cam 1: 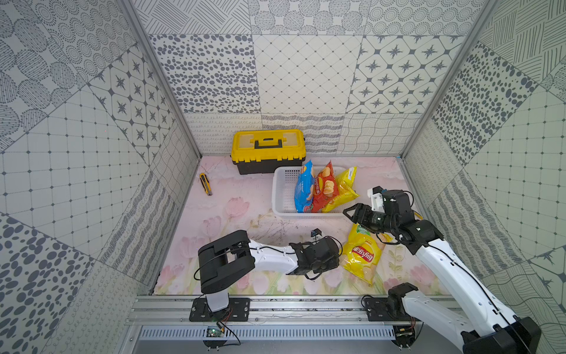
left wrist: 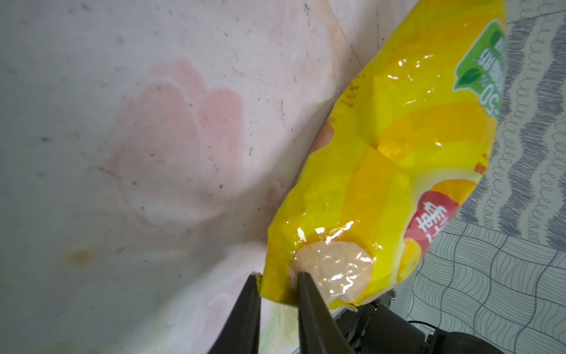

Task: Put the potato chips into the basket
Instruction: Pick up the potato chip from the center of the board.

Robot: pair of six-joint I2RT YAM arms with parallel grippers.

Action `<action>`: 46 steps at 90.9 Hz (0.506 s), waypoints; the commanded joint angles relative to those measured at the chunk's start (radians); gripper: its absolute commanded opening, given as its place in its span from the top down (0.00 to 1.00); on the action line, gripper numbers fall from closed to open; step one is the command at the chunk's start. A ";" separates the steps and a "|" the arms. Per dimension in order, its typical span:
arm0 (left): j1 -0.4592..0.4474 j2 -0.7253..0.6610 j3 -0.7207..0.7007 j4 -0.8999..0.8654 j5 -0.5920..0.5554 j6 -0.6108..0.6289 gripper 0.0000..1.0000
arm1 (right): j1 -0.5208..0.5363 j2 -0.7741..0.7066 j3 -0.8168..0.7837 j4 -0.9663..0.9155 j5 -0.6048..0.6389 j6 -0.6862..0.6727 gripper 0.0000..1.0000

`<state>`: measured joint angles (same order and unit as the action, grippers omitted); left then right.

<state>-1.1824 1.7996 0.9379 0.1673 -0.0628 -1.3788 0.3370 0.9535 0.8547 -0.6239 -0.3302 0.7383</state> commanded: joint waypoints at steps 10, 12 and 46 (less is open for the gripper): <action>0.007 -0.042 -0.014 0.099 -0.001 -0.012 1.00 | 0.002 -0.011 -0.008 0.033 0.002 0.009 0.31; 0.007 -0.052 -0.013 0.086 -0.003 -0.010 1.00 | 0.003 -0.012 -0.005 0.032 0.002 0.009 0.31; 0.015 -0.295 0.107 -0.323 -0.009 0.114 1.00 | 0.003 0.022 0.102 -0.021 0.022 -0.025 0.31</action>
<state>-1.1717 1.5929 0.9848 0.0631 -0.0631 -1.3632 0.3370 0.9676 0.9020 -0.6540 -0.3248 0.7399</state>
